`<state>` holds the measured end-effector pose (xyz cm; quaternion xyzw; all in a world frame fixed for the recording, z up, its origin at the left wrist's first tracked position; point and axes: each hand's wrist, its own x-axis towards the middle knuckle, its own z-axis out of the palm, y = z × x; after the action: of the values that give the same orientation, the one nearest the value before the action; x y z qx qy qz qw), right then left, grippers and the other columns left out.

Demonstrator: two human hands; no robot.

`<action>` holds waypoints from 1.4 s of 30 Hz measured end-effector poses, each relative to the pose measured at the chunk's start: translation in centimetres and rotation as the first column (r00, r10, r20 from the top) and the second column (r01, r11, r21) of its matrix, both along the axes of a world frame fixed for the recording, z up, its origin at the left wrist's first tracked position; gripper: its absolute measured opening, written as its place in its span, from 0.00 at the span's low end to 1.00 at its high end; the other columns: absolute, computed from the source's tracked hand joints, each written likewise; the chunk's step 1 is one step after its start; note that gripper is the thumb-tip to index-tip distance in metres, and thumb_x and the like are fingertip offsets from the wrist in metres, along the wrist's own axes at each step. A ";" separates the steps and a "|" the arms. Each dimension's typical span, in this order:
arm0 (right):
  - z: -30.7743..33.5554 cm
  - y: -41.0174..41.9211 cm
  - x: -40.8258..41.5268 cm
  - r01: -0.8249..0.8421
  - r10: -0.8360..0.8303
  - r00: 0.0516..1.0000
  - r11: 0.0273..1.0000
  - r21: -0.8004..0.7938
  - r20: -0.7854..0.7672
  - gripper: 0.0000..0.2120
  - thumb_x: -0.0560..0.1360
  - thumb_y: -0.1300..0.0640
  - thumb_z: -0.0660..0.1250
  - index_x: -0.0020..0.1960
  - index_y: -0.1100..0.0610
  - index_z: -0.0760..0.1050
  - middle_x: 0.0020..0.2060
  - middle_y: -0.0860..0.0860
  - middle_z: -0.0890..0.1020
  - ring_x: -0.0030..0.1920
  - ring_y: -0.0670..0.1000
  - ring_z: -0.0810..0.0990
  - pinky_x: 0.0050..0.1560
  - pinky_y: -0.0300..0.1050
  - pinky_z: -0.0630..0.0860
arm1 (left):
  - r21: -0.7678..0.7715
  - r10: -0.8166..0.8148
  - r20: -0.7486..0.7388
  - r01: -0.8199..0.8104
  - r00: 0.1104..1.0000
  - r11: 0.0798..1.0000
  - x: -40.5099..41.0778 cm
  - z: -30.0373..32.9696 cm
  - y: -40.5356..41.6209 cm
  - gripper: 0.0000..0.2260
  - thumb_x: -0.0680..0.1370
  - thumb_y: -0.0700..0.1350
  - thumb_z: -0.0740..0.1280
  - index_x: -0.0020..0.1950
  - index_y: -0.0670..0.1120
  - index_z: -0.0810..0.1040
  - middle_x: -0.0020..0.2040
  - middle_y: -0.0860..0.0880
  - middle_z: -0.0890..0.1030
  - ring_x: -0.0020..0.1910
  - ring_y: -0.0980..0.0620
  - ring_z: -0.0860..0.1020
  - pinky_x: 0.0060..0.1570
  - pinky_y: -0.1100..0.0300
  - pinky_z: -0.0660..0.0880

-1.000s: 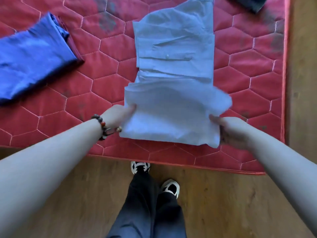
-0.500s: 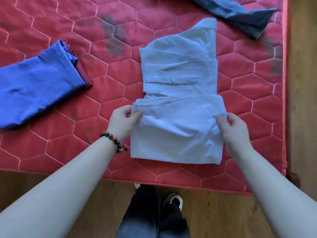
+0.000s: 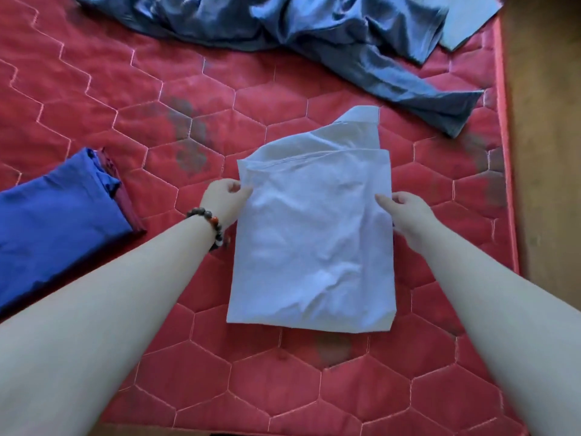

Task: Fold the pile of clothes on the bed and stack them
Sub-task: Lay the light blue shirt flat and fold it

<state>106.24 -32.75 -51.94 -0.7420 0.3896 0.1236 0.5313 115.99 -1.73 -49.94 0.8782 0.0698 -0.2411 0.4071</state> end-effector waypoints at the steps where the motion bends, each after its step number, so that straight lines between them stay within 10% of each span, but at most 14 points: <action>1: -0.5 -0.1 0.2 0.019 -0.019 1.000 0.999 -0.027 0.004 0.22 0.73 0.45 0.70 0.48 0.67 0.76 0.39 0.55 0.76 0.39 0.52 0.73 0.39 0.49 0.70 | 0.025 0.017 0.010 -0.017 1.000 1.000 0.2 -0.3 -0.1 0.14 0.76 0.49 0.66 0.41 0.39 0.79 0.34 0.47 0.73 0.33 0.50 0.68 0.34 0.58 0.64; 13: 2.8 -0.2 3.6 0.096 -0.019 0.913 0.981 -0.170 0.407 0.06 0.77 0.56 0.66 0.43 0.58 0.76 0.34 0.50 0.74 0.35 0.47 0.70 0.37 0.43 0.68 | -0.126 0.204 0.321 -0.172 0.925 0.977 1.9 1.4 -1.3 0.09 0.80 0.46 0.65 0.43 0.41 0.78 0.32 0.51 0.74 0.29 0.57 0.68 0.31 0.63 0.65; 19: -1.4 -1.8 6.9 0.013 -0.003 0.998 0.990 -0.140 0.069 0.11 0.74 0.55 0.68 0.45 0.65 0.79 0.37 0.53 0.79 0.38 0.51 0.75 0.40 0.48 0.74 | 0.135 0.096 0.136 -0.115 0.986 0.984 4.4 -1.4 -2.7 0.11 0.76 0.48 0.65 0.37 0.42 0.75 0.30 0.48 0.69 0.34 0.49 0.67 0.34 0.58 0.62; 24: -1.1 -2.7 7.5 0.031 0.009 0.979 0.981 -0.193 0.205 0.06 0.75 0.54 0.68 0.41 0.55 0.79 0.37 0.50 0.81 0.39 0.49 0.78 0.44 0.49 0.77 | 0.087 0.154 0.203 -0.175 0.967 0.981 5.6 -1.0 -3.1 0.07 0.76 0.46 0.67 0.47 0.43 0.79 0.34 0.54 0.74 0.39 0.51 0.73 0.42 0.58 0.69; 29: -1.3 -3.0 5.0 0.074 -0.080 0.995 0.991 0.115 0.052 0.10 0.78 0.49 0.66 0.49 0.56 0.77 0.48 0.58 0.84 0.46 0.58 0.84 0.43 0.51 0.81 | -0.025 0.211 -0.063 -0.213 0.975 0.977 4.4 -1.5 -1.1 0.12 0.77 0.51 0.65 0.55 0.46 0.79 0.51 0.45 0.83 0.43 0.49 0.81 0.47 0.53 0.80; 33: 0.6 -2.0 1.7 0.078 -0.084 0.996 0.975 0.207 0.018 0.12 0.80 0.48 0.62 0.47 0.56 0.75 0.38 0.53 0.81 0.31 0.46 0.81 0.31 0.38 0.76 | -0.245 0.361 -0.378 -0.468 0.853 0.849 1.7 -0.3 0.2 0.10 0.84 0.49 0.56 0.50 0.45 0.73 0.43 0.42 0.81 0.29 0.55 0.81 0.29 0.62 0.77; 42: 3.2 1.4 -8.5 0.066 0.008 0.977 0.938 0.339 -0.213 0.16 0.81 0.48 0.60 0.52 0.60 0.77 0.40 0.55 0.85 0.35 0.48 0.83 0.38 0.42 0.79 | -0.192 0.160 -0.749 -0.442 0.643 0.876 -6.7 0.3 5.4 0.26 0.83 0.59 0.49 0.51 0.38 0.75 0.40 0.41 0.82 0.36 0.47 0.82 0.38 0.55 0.81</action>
<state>97.69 -31.38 -48.76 -0.6145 0.4270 0.2599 0.6104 109.30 3.71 -49.64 0.6005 0.3246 -0.4977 0.5350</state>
